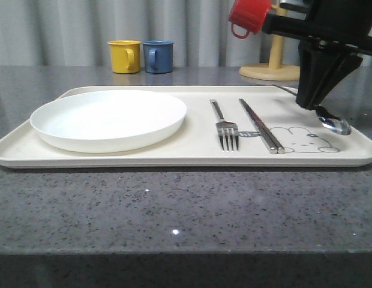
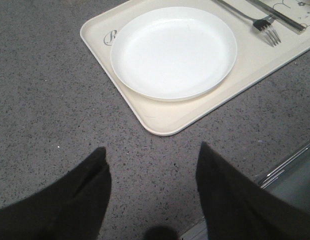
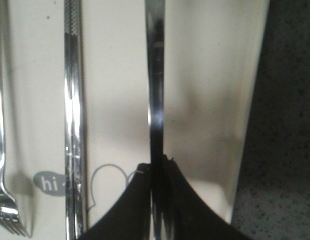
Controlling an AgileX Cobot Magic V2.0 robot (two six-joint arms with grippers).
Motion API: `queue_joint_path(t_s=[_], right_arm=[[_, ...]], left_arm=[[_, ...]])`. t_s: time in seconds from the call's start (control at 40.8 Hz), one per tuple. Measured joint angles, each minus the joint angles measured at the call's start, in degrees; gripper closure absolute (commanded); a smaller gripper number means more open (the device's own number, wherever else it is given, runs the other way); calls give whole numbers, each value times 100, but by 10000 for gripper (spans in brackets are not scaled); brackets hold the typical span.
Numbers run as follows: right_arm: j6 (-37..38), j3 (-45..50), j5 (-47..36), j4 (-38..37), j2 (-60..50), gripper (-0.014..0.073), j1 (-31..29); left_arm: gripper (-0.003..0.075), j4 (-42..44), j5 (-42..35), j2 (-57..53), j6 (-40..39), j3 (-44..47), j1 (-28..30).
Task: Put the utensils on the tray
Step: 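Place the spoon with the right gripper beside the chopsticks on the tray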
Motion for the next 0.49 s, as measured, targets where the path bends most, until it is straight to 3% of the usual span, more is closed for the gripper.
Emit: queue_joint_path(t_s=[0.098,0.319,0.49], right_arm=[[11,0,-58,0,95,580,0],[32,0,-80,0,131,389,0],[32,0,-161,0,131,370,0]], left_arm=[[352,0,0,0,0,0,0],[352,0,0,0,0,0,0],[352,0,0,0,0,0,0]])
